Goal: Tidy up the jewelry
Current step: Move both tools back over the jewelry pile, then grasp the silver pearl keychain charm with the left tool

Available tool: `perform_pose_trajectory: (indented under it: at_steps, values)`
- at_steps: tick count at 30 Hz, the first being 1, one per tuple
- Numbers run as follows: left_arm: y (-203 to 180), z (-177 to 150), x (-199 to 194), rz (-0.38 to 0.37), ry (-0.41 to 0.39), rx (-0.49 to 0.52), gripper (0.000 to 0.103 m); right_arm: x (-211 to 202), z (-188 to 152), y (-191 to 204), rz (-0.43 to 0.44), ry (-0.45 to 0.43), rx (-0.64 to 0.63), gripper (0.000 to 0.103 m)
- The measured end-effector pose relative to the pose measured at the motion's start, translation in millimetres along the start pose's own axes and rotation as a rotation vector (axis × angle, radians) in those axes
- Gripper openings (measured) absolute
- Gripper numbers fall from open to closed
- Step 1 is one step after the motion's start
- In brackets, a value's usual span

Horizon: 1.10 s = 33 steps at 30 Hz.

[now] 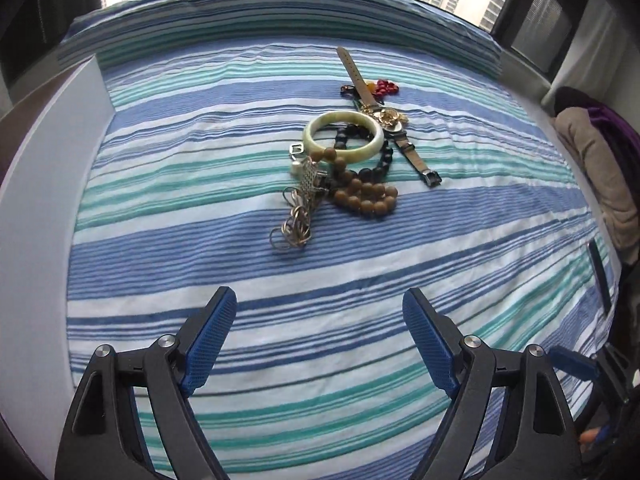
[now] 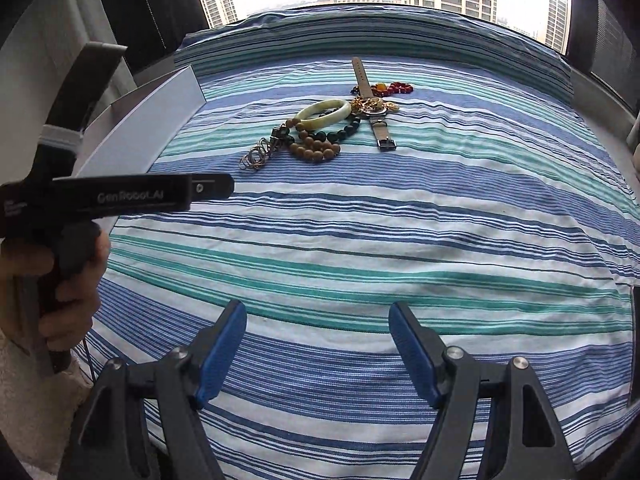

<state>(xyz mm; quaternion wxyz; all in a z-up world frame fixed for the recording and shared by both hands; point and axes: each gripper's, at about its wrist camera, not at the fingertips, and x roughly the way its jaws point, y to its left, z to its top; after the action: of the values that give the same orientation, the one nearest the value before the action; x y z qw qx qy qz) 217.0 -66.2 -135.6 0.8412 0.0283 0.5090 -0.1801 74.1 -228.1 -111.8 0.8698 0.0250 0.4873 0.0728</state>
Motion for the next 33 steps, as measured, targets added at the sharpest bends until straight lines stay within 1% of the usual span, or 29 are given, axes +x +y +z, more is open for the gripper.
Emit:
perform_pose_trajectory:
  at_steps: [3,5,9,11,13,14,15,16,17,19,21,22,24,25,30,33]
  values:
    - [4.6,19.7,21.8,0.012,0.028,-0.006,0.086,-2.0,-1.5,-7.3,0.002,-0.005,0.021,0.075]
    - [5.9,29.2,32.4,0.031,0.027,-0.008,0.086,-2.7,-2.9,-11.9,0.002,-0.004,0.032,0.075]
    - [2.2,38.6,49.2,0.064,0.031,0.03,0.085,-2.3,-5.3,-17.4,0.006,0.004,0.046,0.075]
    - [-0.1,40.7,55.5,0.073,0.033,0.052,0.082,-1.5,-5.5,-18.8,0.011,0.007,0.051,0.075]
    - [-0.4,42.5,60.0,0.078,0.034,0.065,0.075,-2.7,-5.9,-19.2,0.014,0.006,0.053,0.075]
    - [-0.6,42.6,61.0,0.079,0.031,0.068,0.073,-3.1,-6.0,-18.8,0.014,0.004,0.052,0.075]
    - [-1.6,42.0,60.5,0.077,0.024,0.072,0.067,-4.3,-6.1,-18.7,0.013,0.003,0.051,0.075]
    - [-1.8,42.3,60.6,0.078,0.015,0.076,0.058,-4.9,-6.2,-18.4,0.013,0.002,0.051,0.075]
    - [-2.1,42.4,60.5,0.082,0.009,0.081,0.053,-5.3,-6.1,-17.9,0.013,0.001,0.051,0.075]
    - [-2.0,43.4,60.9,0.087,0.0,0.092,0.031,-5.9,-5.1,-17.8,0.014,0.0,0.051,0.075]
    - [-0.8,44.5,60.1,0.082,-0.006,0.09,0.026,-5.2,-3.9,-17.1,0.013,0.0,0.051,0.075]
    - [0.5,44.6,58.7,0.076,-0.011,0.084,0.021,-4.6,-3.0,-17.0,0.014,0.001,0.052,0.075]
    - [1.5,46.7,57.7,0.074,-0.013,0.073,0.015,-3.5,-1.2,-16.8,0.017,0.002,0.051,0.075]
    - [2.4,46.6,55.6,0.074,-0.012,0.068,0.013,-3.5,-0.5,-16.5,0.017,0.002,0.05,0.075]
    - [9.6,39.5,41.2,0.071,0.0,0.042,0.012,1.1,7.2,-19.7,0.032,0.012,0.056,0.075]
    - [14.5,31.5,29.4,0.076,0.005,0.026,0.012,5.2,17.5,-22.4,0.041,0.017,0.057,0.075]
